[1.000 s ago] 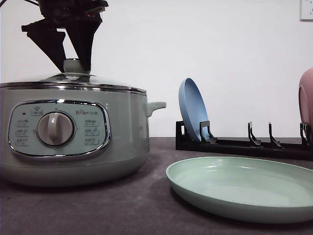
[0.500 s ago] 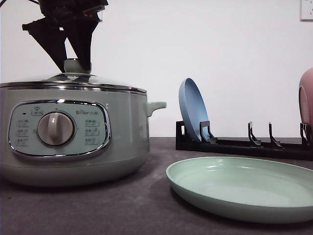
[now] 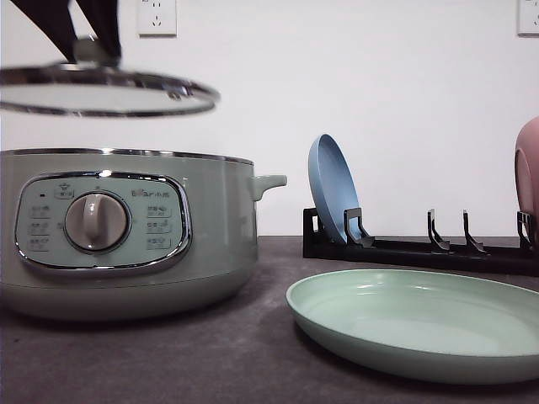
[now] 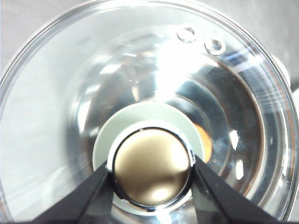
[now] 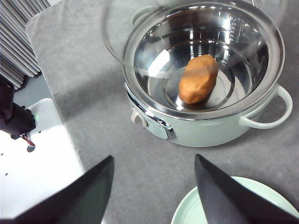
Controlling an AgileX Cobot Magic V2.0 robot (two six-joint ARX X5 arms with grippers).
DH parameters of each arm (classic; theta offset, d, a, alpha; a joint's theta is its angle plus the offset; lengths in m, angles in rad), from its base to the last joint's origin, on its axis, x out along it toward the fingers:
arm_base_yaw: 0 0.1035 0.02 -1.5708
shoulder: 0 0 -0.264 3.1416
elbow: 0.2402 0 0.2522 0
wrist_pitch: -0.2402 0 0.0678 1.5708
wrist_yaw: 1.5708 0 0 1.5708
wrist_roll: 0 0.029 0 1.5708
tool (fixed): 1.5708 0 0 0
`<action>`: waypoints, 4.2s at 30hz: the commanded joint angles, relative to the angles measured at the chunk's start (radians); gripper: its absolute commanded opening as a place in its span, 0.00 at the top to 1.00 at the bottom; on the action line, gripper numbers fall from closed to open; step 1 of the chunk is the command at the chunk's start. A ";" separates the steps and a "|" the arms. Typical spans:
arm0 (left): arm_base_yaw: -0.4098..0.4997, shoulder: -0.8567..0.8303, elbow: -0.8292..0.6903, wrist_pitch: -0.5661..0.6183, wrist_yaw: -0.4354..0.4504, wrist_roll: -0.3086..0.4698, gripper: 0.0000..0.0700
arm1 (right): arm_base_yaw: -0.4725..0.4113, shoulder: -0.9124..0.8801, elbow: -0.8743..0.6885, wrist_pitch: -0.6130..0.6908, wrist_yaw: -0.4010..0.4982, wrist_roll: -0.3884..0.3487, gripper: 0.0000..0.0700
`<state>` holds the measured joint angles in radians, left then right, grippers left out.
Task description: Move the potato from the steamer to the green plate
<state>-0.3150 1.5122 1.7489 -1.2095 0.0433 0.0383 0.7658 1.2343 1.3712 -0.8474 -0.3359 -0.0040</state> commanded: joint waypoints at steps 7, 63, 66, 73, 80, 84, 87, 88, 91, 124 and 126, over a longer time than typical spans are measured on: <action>0.086 -0.091 0.031 -0.015 -0.085 -0.004 1.00 | 0.009 0.013 0.018 0.009 0.003 -0.007 0.51; 0.308 -0.134 0.031 -0.053 -0.108 -0.002 1.00 | 0.071 0.885 0.620 0.090 0.161 0.058 0.31; 0.308 -0.134 0.031 -0.053 -0.108 -0.002 1.00 | 0.077 0.899 0.620 0.099 0.165 0.061 0.31; 0.308 -0.134 0.031 -0.053 -0.108 -0.002 1.00 | 0.088 0.941 0.620 0.105 0.187 0.071 0.31; 0.308 -0.134 0.031 -0.054 -0.108 -0.002 1.00 | 0.089 0.950 0.620 0.107 0.217 0.071 0.30; 0.308 -0.134 0.031 -0.054 -0.108 -0.002 1.00 | 0.089 0.951 0.619 0.102 0.233 0.072 0.30; 0.308 -0.134 0.031 -0.055 -0.108 -0.002 1.00 | 0.089 0.958 0.618 0.100 0.233 0.072 0.30; 0.308 -0.134 0.031 -0.054 -0.107 -0.002 1.00 | 0.089 0.963 0.618 0.097 0.233 0.073 0.30; 0.308 -0.134 0.031 -0.055 -0.107 -0.002 1.00 | 0.091 0.980 0.618 0.089 0.233 0.073 0.30; 0.307 -0.134 0.031 -0.049 -0.091 -0.002 1.00 | 0.064 0.720 0.625 0.025 0.232 0.043 0.74; 0.307 -0.134 0.031 -0.049 -0.082 -0.002 1.00 | 0.056 0.660 0.625 -0.009 0.234 0.030 0.74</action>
<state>-0.0086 1.3842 1.7489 -1.2909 -0.0429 0.0383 0.8165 1.8962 1.9686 -0.8503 -0.1034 0.0467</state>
